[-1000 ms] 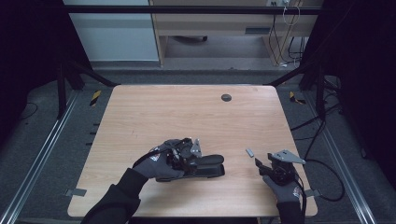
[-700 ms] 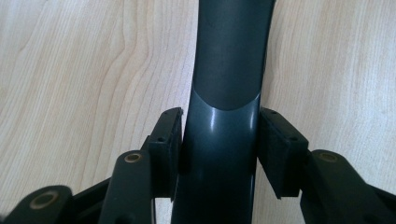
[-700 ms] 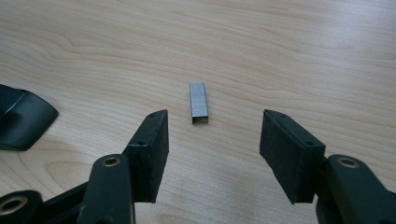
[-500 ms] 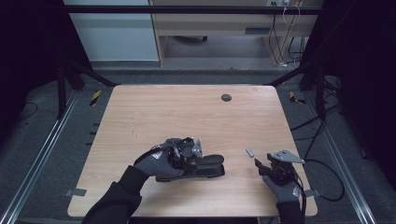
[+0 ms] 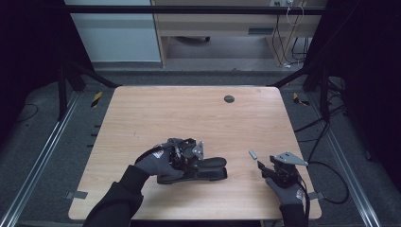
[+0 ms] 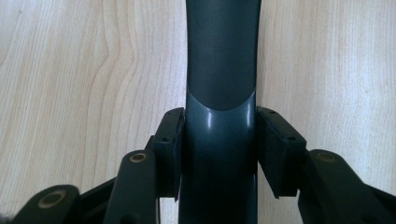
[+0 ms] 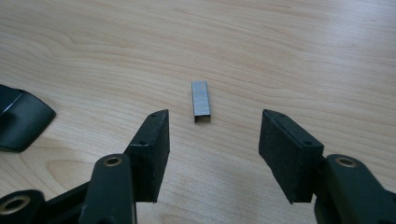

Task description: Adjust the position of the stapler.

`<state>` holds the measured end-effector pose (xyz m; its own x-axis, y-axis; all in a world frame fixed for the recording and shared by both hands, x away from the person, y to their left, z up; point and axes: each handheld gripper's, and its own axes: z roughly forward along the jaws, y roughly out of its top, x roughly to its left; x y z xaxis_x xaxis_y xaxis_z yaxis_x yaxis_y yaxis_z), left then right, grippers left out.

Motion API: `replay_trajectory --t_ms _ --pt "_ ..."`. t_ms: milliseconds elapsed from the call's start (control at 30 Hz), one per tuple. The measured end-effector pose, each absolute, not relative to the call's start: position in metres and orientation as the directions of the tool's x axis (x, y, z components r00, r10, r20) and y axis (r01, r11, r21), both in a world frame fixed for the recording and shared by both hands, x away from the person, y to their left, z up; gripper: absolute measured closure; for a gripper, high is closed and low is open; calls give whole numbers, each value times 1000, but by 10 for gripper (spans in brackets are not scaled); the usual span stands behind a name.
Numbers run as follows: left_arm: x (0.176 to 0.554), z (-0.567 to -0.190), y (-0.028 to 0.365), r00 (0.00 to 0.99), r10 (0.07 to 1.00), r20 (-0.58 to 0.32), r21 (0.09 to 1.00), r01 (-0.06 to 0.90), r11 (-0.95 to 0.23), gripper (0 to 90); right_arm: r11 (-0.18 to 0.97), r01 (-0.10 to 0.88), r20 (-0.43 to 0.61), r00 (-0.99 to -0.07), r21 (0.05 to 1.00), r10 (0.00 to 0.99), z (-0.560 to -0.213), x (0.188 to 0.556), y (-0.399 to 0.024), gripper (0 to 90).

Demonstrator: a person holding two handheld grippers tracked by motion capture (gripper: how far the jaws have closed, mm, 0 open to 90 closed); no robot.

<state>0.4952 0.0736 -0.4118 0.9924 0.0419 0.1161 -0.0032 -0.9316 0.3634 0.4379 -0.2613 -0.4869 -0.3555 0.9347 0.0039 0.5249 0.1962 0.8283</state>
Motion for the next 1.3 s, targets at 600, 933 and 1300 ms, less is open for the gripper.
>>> replay_trajectory --t_ms 600,933,1300 --pt "492 -413 74 991 22 129 371 -28 -928 541 202 524 4 -366 827 931 -488 439 -257 437" --pt "489 -412 72 991 1 132 368 -48 -929 542 198 520 11 -371 831 929 -487 438 -256 442" --pt "485 -407 76 987 67 148 399 2 -917 490 202 501 11 -390 842 921 -486 436 -252 504"
